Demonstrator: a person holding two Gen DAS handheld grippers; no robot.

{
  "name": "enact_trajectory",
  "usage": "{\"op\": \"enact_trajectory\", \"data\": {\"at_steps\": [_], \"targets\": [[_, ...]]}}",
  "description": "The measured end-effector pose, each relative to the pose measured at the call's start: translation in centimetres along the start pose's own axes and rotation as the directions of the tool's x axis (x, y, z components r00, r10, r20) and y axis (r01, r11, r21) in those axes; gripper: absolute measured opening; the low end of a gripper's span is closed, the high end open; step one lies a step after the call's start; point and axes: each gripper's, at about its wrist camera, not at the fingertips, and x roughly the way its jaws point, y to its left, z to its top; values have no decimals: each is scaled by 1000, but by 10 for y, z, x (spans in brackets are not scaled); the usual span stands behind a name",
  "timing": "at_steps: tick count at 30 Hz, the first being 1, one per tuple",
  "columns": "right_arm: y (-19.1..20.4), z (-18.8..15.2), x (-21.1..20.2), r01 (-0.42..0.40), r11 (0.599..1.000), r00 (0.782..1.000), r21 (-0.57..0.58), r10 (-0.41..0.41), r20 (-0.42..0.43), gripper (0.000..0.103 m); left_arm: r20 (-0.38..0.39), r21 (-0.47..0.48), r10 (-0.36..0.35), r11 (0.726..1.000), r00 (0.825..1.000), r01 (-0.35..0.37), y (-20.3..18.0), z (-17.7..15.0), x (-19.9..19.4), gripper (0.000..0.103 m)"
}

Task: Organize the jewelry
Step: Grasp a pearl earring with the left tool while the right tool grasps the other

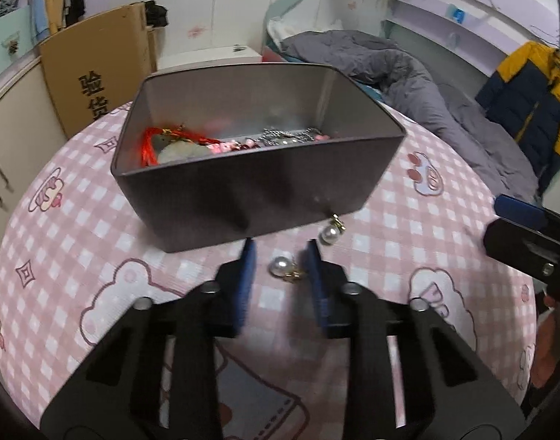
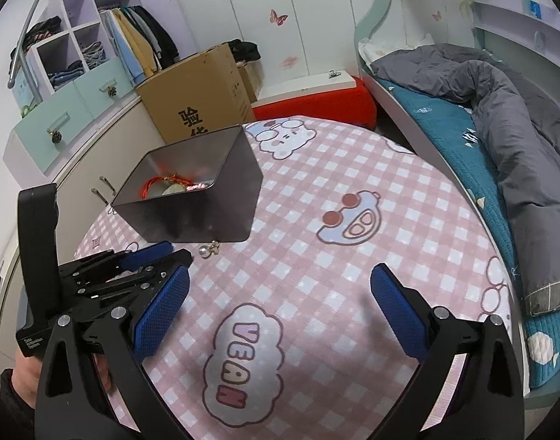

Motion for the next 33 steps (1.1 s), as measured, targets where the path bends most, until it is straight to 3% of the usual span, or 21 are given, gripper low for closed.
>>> {"op": "enact_trajectory", "data": {"at_steps": [7,15,19,21,22,23,26,33], "targets": [[16,0,13,-18,999,999,-34,17,-29,95,5,4,-42,999,999,42,9,-11,-13,18],[46,6,49,-46,993,996,-110,37,-81,95,37,-49,-25,998,999,26,30,-22,-35,17],[61,6,74,-37,989,994,-145,21,-112,72,60,-81,-7,997,998,11,43,-24,-47,17],[69,6,79,5,984,996,-176,-21,-89,62,69,-89,-3,996,998,9,47,-24,-51,17],[73,6,79,22,982,996,-189,-38,-84,52,73,-92,0,996,997,7,49,-24,-53,17],[76,6,79,38,978,995,-204,-55,-78,35,76,-94,0,996,997,7,49,-24,-55,17],[80,3,80,29,972,995,-235,-51,-85,14,85,-100,-3,995,996,12,50,-24,-57,17],[70,-8,59,-40,978,996,-203,23,-88,14,108,-104,-7,994,994,19,50,-25,-67,17]]}}
